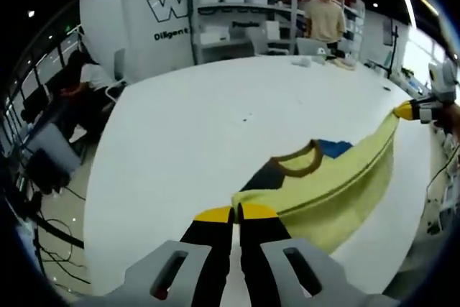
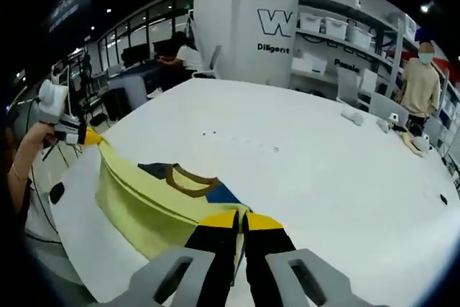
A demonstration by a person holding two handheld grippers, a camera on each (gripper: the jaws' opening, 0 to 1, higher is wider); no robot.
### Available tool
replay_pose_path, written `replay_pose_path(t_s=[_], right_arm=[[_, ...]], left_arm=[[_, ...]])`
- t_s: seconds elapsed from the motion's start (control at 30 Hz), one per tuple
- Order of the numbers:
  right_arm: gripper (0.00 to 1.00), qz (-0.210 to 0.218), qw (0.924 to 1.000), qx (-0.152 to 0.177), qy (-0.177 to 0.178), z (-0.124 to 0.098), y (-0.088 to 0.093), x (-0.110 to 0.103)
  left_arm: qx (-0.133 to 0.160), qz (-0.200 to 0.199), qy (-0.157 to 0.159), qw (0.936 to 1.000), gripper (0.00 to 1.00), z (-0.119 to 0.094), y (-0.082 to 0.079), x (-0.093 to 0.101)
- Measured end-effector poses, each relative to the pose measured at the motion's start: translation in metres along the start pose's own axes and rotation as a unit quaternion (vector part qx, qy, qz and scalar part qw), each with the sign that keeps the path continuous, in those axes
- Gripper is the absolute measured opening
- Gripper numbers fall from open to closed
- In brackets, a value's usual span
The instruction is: Fold the garment on the visible template until the final outline fits inside the template.
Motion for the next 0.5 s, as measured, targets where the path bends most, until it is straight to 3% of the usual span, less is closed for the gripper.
replay_pose_path(t_s=[0.3, 0.37, 0.5], right_arm=[[0.00, -0.004, 0.9996, -0.020, 0.020, 0.046, 0.019, -0.001], [0.00, -0.043, 0.9983, -0.011, 0.039, 0.055, 0.023, 0.001], [0.00, -0.040, 0.9982, -0.013, 0.044, 0.067, 0.029, -0.002]], left_arm=[[-0.012, -0.006, -0.011, 0.9999, 0.01, 0.038, 0.011, -0.012], [-0.013, -0.011, -0.012, 0.9998, 0.01, 0.045, 0.016, -0.016], [-0.001, -0.032, -0.016, 0.9994, 0.01, 0.057, 0.023, -0.021]])
Point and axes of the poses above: the point that each gripper's makers call its tool centre point, and the gripper's own axes: z roughly forward along the fingers, x roughly to its right, y roughly out of its underside, the point moved 3 cm from there along -z, roughly backward along the fingers, and after that the axes turned 13 degrees about y, right-handed, at the moved point
